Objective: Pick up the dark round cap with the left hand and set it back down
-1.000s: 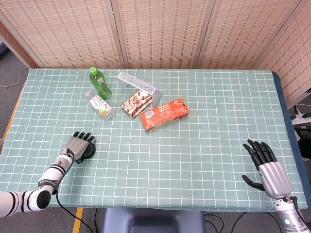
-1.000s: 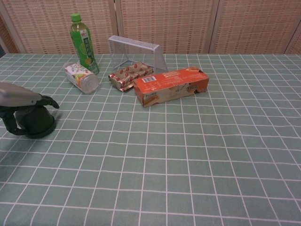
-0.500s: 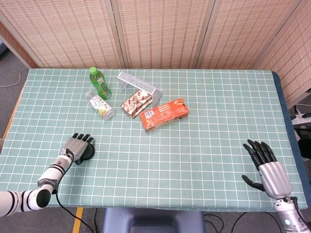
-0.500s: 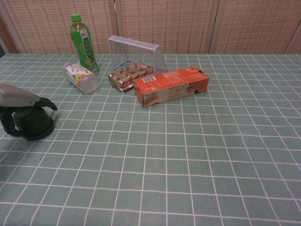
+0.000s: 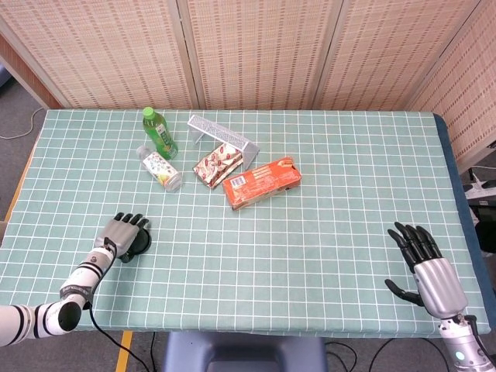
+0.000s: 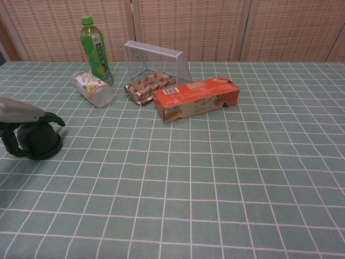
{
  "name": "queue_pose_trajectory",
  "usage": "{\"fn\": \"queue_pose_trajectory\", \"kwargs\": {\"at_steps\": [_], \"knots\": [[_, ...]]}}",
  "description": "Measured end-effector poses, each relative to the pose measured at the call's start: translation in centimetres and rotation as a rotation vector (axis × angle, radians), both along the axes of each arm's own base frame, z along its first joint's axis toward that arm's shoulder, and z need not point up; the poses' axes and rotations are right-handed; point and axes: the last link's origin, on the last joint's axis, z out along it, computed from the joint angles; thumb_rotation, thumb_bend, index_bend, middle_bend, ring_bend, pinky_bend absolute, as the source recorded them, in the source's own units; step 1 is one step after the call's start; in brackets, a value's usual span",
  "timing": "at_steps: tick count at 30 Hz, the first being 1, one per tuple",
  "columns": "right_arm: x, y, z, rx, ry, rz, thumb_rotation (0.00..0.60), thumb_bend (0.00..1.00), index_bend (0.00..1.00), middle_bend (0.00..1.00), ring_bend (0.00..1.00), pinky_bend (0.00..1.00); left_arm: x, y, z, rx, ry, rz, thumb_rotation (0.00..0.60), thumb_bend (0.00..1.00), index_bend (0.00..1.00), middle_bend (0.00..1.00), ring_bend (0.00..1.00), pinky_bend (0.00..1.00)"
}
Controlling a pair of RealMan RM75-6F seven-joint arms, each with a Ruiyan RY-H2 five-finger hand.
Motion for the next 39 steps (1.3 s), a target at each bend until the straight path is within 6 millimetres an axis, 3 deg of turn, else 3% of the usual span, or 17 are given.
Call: {"fn": "queue_pose_trajectory", "kwargs": {"at_steps": [21, 28, 30, 37, 39], "knots": [[-0.1, 0.1, -0.2, 0.009, 0.005, -0.001, 0.600, 0.12, 0.00, 0.00, 0.00, 0.00, 0.9, -0.2, 1.6, 0.044, -0.011, -0.063, 0.600, 0.33, 0.00, 0.00, 0.00, 0.03], [-0.1, 0.1, -0.2, 0.014, 0.004, -0.003, 0.600, 0.12, 0.00, 0.00, 0.00, 0.00, 0.4, -0.8, 1.9, 0.071, 0.014, -0.078, 0.600, 0.34, 0.00, 0.03, 0.00, 0.04], [-0.1, 0.1, -0.2, 0.013, 0.003, -0.003, 0.600, 0.12, 0.00, 0.00, 0.00, 0.00, 0.3, -0.8, 1.9, 0.075, 0.016, -0.078, 0.600, 0.34, 0.03, 0.08, 0.02, 0.06], [-0.1, 0.1, -0.3, 0.017, 0.006, -0.006, 0.600, 0.12, 0.00, 0.00, 0.00, 0.00, 0.3, -0.8, 1.7, 0.091, 0.015, -0.094, 0.600, 0.34, 0.31, 0.30, 0.19, 0.14], [-0.1, 0.1, -0.3, 0.017, 0.006, -0.007, 0.600, 0.12, 0.00, 0.00, 0.00, 0.00, 0.2, -0.9, 1.6, 0.089, 0.018, -0.095, 0.600, 0.35, 0.34, 0.34, 0.23, 0.15]]}}
